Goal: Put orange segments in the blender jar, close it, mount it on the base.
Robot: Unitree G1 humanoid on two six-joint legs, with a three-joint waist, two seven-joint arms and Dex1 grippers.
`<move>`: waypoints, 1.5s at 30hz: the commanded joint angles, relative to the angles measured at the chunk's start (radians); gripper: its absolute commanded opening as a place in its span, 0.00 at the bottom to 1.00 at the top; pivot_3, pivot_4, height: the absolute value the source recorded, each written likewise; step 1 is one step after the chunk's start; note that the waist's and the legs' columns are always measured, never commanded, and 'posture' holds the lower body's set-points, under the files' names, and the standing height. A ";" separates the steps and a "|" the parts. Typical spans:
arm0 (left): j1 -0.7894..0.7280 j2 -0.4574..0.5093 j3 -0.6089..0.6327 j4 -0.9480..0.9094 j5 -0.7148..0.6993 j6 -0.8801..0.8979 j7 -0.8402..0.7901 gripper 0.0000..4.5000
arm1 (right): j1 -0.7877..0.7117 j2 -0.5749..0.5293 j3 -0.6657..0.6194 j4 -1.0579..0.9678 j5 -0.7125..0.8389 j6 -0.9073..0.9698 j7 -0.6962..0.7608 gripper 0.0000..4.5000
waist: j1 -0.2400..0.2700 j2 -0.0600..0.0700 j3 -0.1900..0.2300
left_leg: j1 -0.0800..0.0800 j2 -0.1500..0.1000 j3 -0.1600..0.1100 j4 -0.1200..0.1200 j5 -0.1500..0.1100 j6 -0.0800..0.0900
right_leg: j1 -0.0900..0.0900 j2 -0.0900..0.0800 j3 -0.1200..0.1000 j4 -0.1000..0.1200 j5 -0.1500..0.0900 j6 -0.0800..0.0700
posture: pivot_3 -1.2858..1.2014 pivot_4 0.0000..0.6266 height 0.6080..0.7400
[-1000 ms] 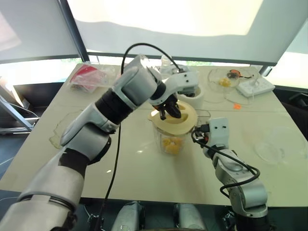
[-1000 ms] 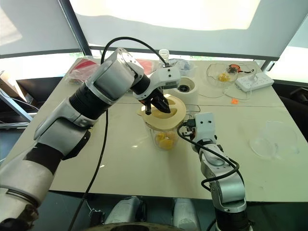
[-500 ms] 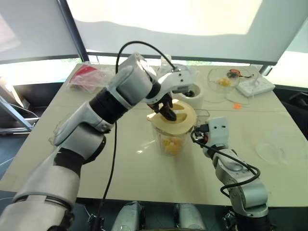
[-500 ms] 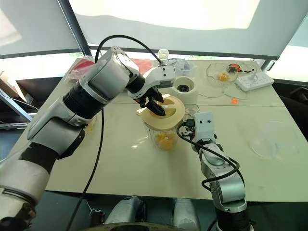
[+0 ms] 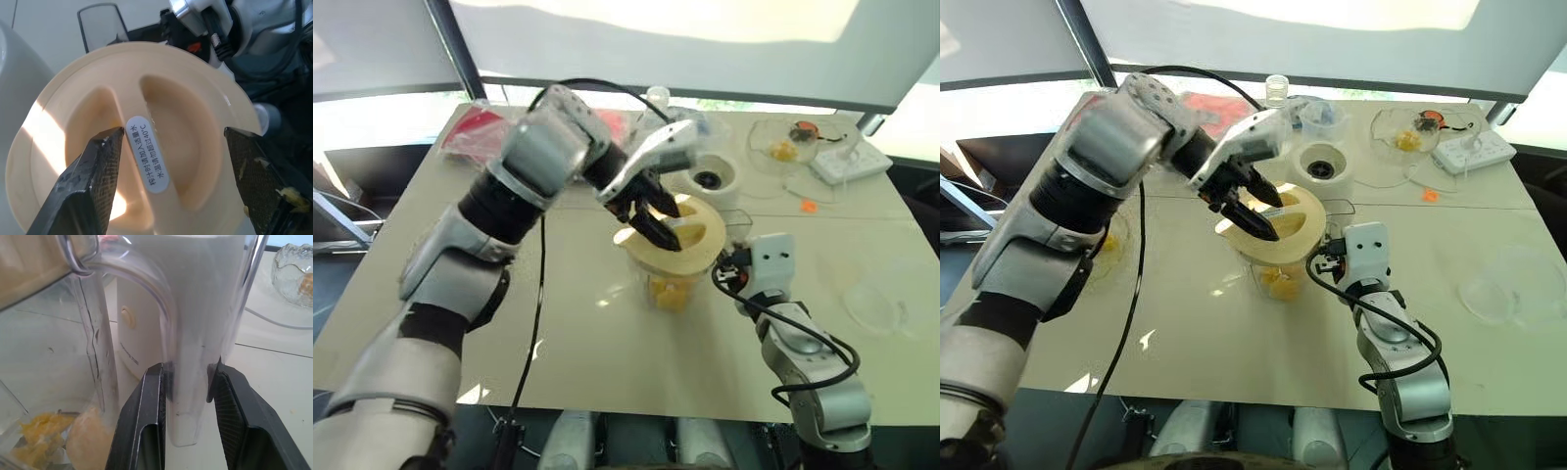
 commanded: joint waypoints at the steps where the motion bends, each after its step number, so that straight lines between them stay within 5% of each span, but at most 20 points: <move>1: -0.067 0.009 0.058 0.054 -0.035 -0.030 -0.004 0.76 | 0.000 -0.011 -0.035 0.003 -0.035 -0.001 -0.012 0.18 | 0.002 -0.001 0.006 | 0.001 0.000 0.000 0.000 -0.001 0.002 | 0.001 0.002 -0.001 0.000 0.000 0.000 | 0.52 0.24 1.00; 7: -0.125 0.028 0.139 0.147 -0.070 -0.076 0.016 0.76 | 0.005 -0.013 -0.041 0.000 -0.032 0.012 -0.010 0.18 | 0.001 -0.006 0.014 | 0.004 0.000 -0.001 0.005 -0.002 0.006 | 0.005 0.004 0.000 0.003 -0.002 0.003 | 0.52 0.24 1.00; 11: -0.113 0.035 0.299 0.186 -0.114 -0.163 0.119 0.76 | 0.016 -0.004 -0.067 -0.027 -0.021 0.025 -0.015 0.18 | 0.001 -0.007 0.015 | 0.004 0.000 -0.002 0.005 -0.002 0.005 | 0.004 0.005 0.000 0.006 0.000 0.005 | 0.52 0.24 1.00; 15: 0.037 0.097 0.403 0.100 -0.151 -0.276 0.142 0.76 | 0.007 0.021 -0.141 -0.074 0.014 0.036 -0.017 0.18 | 0.000 -0.006 0.015 | 0.007 0.000 -0.002 0.005 -0.001 0.003 | 0.004 0.004 0.000 0.013 0.000 0.008 | 0.52 0.24 1.00; 21: 0.351 0.204 0.540 -0.110 -0.286 -0.131 0.219 0.76 | -0.064 0.014 -0.292 -0.167 0.092 0.127 0.003 0.18 | -0.002 -0.008 0.019 | 0.010 0.001 -0.002 0.005 0.002 -0.001 | 0.004 0.005 0.002 0.018 0.000 0.008 | 0.52 0.24 1.00; 29: 0.635 0.218 0.529 -0.297 -0.257 -0.248 0.354 0.76 | -0.361 -0.141 -0.558 -0.214 0.235 0.418 0.072 0.18 | 0.004 -0.009 0.022 | 0.012 0.001 -0.002 0.006 0.003 -0.003 | 0.005 0.006 0.002 0.021 0.002 0.005 | 0.52 0.24 1.00; 33: 0.706 0.204 0.514 -0.361 -0.255 -0.280 0.420 0.76 | -0.567 -0.324 -0.658 -0.150 0.293 0.605 0.145 0.18 | 0.003 -0.007 0.023 | 0.012 0.001 -0.002 0.006 0.003 -0.003 | 0.005 0.006 0.002 0.021 0.003 0.004 | 0.52 0.24 1.00; 38: 0.764 0.210 0.515 -0.422 -0.280 -0.260 0.457 0.76 | -0.771 -0.430 -0.658 -0.033 0.308 0.679 0.173 0.18 | -0.003 -0.007 0.023 | 0.012 0.003 -0.001 0.005 0.003 -0.003 | 0.005 0.008 0.002 0.019 0.002 0.004 | 0.52 0.24 1.00; 45: 0.798 0.207 0.512 -0.466 -0.294 -0.266 0.508 0.76 | -0.919 -0.371 -0.562 0.186 0.292 0.557 0.163 0.18 | -0.004 -0.007 0.023 | 0.015 0.003 0.000 0.005 0.003 -0.003 | 0.006 0.008 0.004 0.022 0.003 0.004 | 0.52 0.24 1.00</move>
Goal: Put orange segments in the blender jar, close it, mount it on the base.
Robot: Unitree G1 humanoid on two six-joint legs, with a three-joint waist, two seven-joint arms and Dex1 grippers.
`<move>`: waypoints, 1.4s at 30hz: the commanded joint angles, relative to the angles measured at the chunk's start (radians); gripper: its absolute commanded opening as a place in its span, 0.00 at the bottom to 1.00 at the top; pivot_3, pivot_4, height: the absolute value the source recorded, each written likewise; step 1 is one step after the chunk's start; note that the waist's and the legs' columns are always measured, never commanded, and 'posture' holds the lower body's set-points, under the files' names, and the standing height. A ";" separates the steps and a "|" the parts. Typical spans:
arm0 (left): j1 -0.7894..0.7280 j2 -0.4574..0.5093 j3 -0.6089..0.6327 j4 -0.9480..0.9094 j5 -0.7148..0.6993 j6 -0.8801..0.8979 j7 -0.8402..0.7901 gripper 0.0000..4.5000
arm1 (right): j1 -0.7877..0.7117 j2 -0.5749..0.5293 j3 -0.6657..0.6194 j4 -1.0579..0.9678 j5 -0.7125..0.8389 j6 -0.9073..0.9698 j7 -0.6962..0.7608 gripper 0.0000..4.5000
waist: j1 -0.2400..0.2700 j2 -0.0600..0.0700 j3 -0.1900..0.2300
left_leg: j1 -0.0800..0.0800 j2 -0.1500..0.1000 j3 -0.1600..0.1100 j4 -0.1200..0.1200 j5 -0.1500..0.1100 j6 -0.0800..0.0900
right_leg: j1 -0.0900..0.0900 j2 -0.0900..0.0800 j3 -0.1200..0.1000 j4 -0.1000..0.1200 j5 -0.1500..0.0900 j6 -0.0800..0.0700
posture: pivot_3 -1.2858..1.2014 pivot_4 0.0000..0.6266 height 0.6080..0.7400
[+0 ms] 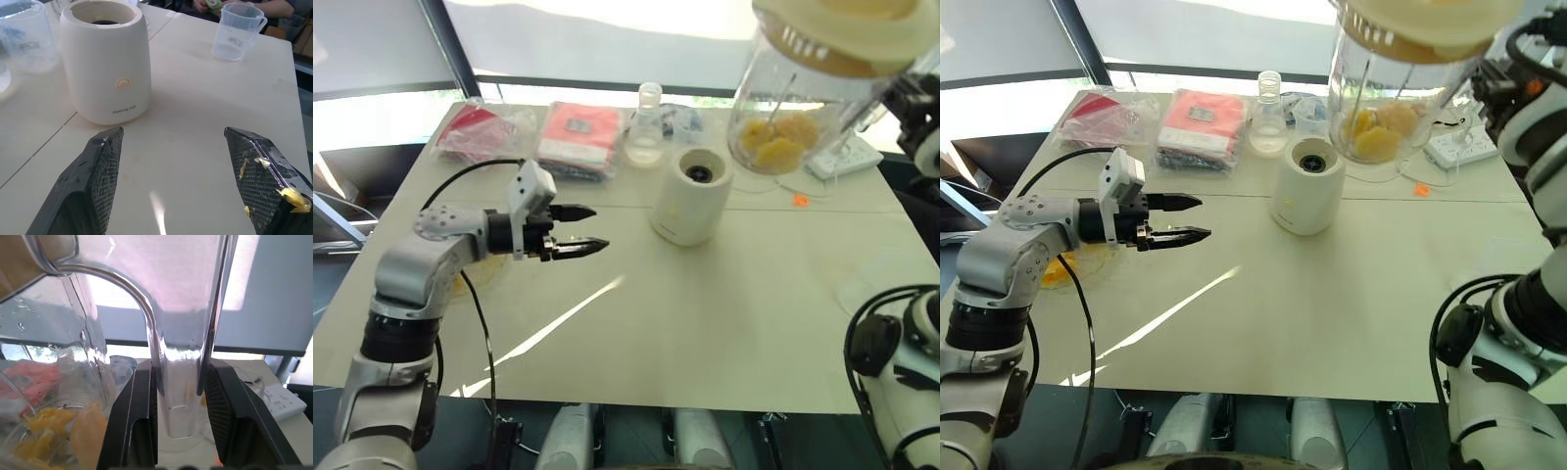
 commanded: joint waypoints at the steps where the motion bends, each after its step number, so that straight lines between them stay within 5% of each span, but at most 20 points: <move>1: 0.005 0.005 0.006 -0.037 -0.005 -0.021 0.032 0.76 | -0.041 0.025 0.026 0.079 -0.004 -0.110 0.001 0.18 | 0.001 0.000 0.000 | 0.000 0.000 0.000 0.000 0.000 0.000 | 0.000 0.000 0.000 0.000 0.000 0.000 | 0.52 0.24 1.00; 20: 0.053 -0.028 -0.011 -0.084 -0.010 -0.027 0.143 0.76 | -0.080 0.106 0.200 0.411 -0.091 -0.380 -0.073 0.18 | 0.002 0.000 0.000 | 0.000 0.000 0.002 0.000 0.001 -0.002 | 0.000 0.000 0.001 0.000 0.000 0.000 | 0.52 0.24 1.00; 42: 0.016 -0.050 -0.077 -0.016 0.023 -0.077 0.157 0.76 | -0.034 0.239 0.255 0.327 -0.148 -0.371 -0.214 0.18 | 0.000 0.000 0.000 | 0.006 0.001 0.001 0.000 0.002 -0.003 | 0.005 0.001 0.001 0.003 0.001 -0.001 | 0.52 0.24 1.00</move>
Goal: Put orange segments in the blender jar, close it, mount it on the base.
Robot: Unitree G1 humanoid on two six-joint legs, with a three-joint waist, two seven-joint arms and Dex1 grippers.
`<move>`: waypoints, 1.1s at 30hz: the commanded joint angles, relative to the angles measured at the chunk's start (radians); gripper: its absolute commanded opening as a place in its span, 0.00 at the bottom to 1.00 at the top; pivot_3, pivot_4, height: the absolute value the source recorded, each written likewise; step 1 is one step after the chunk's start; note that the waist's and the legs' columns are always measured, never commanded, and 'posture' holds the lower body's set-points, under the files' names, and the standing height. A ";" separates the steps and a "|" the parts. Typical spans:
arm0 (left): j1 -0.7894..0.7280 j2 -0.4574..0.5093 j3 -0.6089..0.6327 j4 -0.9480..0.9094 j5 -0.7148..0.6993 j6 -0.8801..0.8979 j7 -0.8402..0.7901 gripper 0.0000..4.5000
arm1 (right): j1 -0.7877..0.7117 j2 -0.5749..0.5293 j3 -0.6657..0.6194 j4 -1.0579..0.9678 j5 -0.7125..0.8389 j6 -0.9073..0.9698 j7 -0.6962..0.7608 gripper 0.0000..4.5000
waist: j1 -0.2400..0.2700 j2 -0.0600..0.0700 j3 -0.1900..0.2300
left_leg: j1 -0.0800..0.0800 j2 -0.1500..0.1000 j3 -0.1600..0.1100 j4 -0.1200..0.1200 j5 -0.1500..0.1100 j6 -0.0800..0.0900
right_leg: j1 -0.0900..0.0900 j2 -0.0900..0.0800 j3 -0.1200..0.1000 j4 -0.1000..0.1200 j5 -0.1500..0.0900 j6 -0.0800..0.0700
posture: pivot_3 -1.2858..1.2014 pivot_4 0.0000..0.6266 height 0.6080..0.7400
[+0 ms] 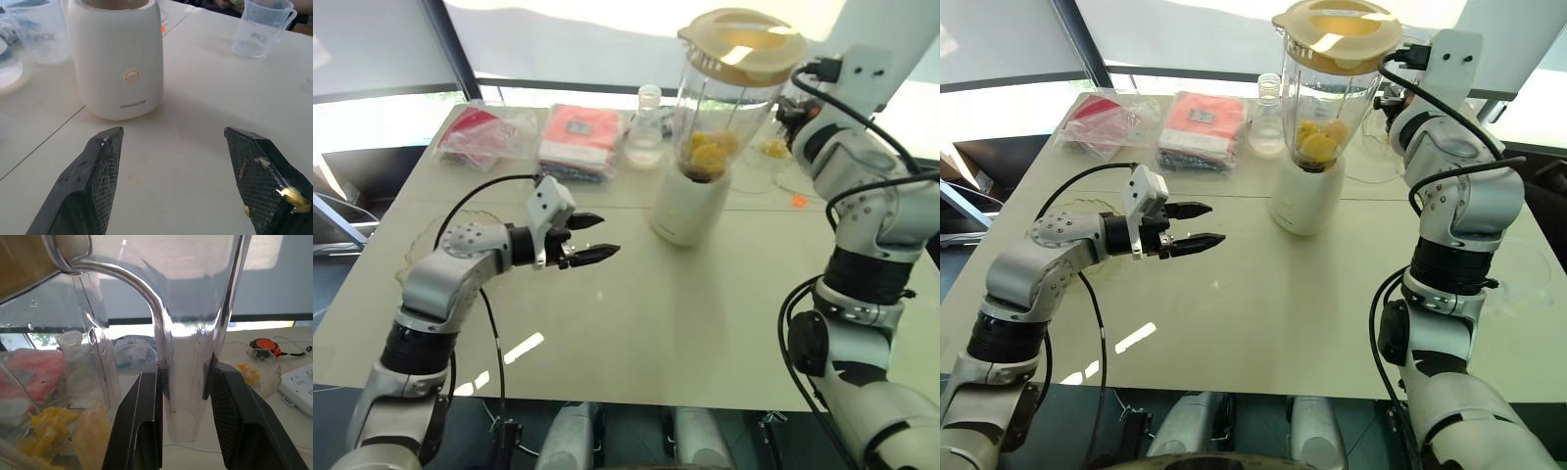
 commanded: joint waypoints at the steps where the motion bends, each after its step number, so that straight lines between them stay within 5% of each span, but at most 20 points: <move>1: -0.021 0.003 0.003 -0.002 0.002 -0.027 -0.007 0.76 | -0.008 -0.004 0.004 -0.076 0.005 -0.006 0.008 0.18 | 0.000 0.000 0.000 | 0.000 0.000 0.000 0.000 0.000 0.000 | 0.000 0.000 0.000 0.000 0.000 0.000 | 0.52 0.24 1.00; 33: 0.029 0.003 0.028 -0.039 -0.020 -0.013 0.047 0.76 | 0.111 -0.012 0.034 -0.130 -0.005 0.056 0.039 0.18 | 0.001 0.000 0.000 | 0.000 0.000 0.000 0.000 0.000 0.000 | 0.000 0.000 0.000 0.000 0.000 0.000 | 0.52 0.24 1.00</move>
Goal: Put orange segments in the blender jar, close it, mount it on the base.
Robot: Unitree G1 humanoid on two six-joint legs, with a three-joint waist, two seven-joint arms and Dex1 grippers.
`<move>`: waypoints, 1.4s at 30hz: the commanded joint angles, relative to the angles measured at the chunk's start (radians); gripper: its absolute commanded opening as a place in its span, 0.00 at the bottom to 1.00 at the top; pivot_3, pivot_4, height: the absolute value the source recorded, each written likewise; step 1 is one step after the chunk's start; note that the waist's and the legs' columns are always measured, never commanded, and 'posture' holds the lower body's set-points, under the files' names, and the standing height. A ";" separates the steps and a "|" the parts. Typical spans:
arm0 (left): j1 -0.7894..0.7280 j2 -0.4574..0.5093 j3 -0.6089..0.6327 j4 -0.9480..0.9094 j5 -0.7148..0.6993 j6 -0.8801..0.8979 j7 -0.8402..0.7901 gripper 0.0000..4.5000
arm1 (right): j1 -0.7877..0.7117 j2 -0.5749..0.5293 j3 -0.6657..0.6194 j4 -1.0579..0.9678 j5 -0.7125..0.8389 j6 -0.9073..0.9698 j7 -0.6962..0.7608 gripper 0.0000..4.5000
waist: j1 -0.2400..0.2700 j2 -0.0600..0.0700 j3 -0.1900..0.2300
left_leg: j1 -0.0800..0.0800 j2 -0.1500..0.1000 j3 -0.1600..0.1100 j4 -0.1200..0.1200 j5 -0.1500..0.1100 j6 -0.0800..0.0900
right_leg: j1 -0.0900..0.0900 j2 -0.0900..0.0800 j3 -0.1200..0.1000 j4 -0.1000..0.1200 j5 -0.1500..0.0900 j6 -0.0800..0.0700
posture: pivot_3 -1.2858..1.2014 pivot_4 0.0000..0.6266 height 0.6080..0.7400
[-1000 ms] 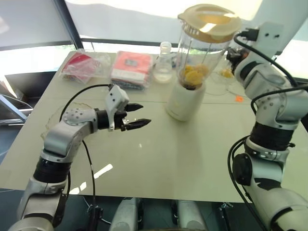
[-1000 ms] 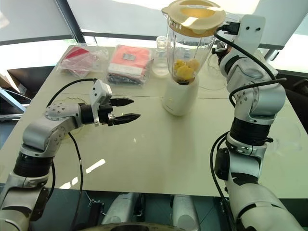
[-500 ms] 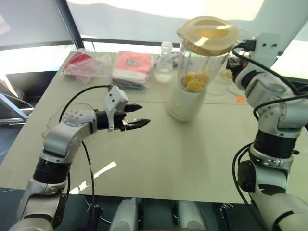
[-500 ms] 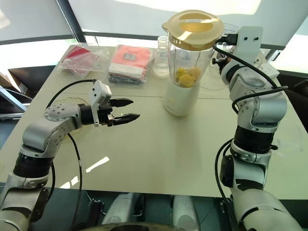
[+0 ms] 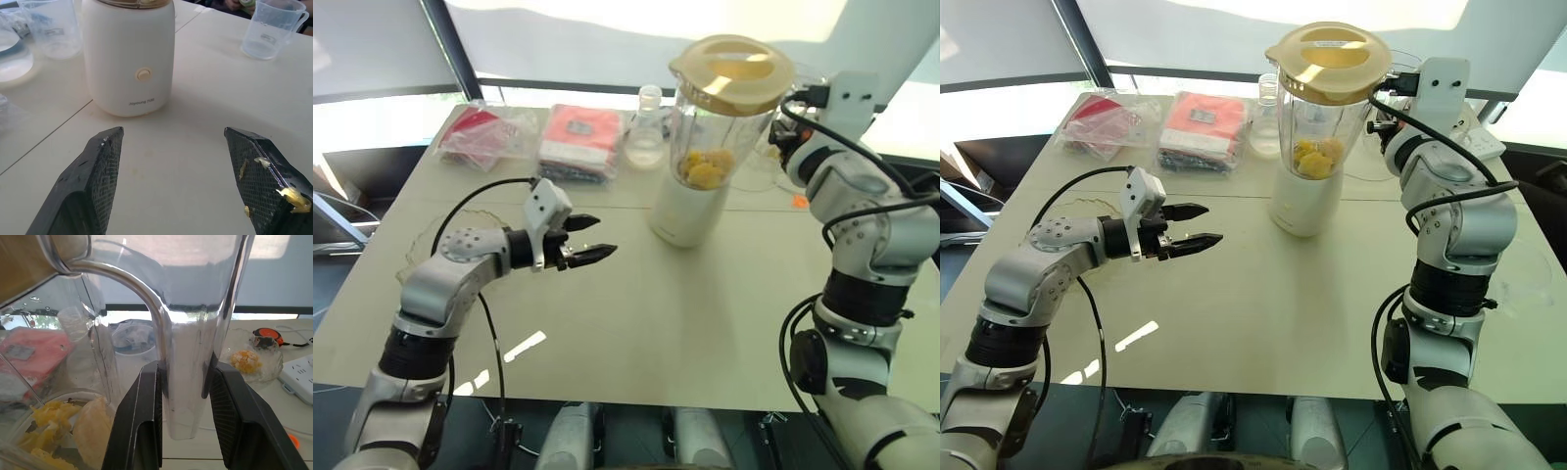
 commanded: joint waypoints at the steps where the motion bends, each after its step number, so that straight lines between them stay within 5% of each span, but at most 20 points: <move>1: -0.009 -0.001 0.016 -0.024 -0.004 -0.019 0.007 0.76 | 0.008 -0.007 0.013 -0.029 -0.012 0.029 -0.002 0.18 | 0.000 0.000 0.000 | 0.000 0.000 0.000 0.000 0.000 0.000 | 0.000 0.000 0.000 0.000 0.000 0.000 | 0.52 0.24 1.00; 38: -0.009 -0.033 -0.006 -0.019 0.015 -0.027 0.037 0.76 | 0.019 -0.044 0.045 0.129 -0.028 -0.083 0.131 0.18 | 0.001 -0.001 -0.001 | 0.005 0.000 0.000 0.000 0.000 0.000 | 0.005 0.000 0.000 0.000 0.000 0.000 | 0.52 0.24 1.00; 39: -0.008 -0.033 -0.006 -0.020 0.015 -0.027 0.037 0.77 | 0.020 -0.044 0.045 0.127 -0.031 -0.081 0.130 0.41 | 0.000 -0.001 -0.001 | 0.005 0.000 0.000 0.000 0.000 0.000 | 0.005 0.000 0.000 0.000 0.000 0.000 | 0.52 0.24 1.00; 42: -0.004 -0.041 0.009 -0.024 -0.012 -0.013 0.034 0.77 | 0.029 -0.049 0.048 0.108 -0.038 -0.073 0.128 0.70 | 0.001 -0.001 -0.001 | 0.005 0.000 0.000 0.000 0.000 0.000 | 0.005 0.000 0.000 0.000 0.000 0.000 | 0.52 0.24 1.00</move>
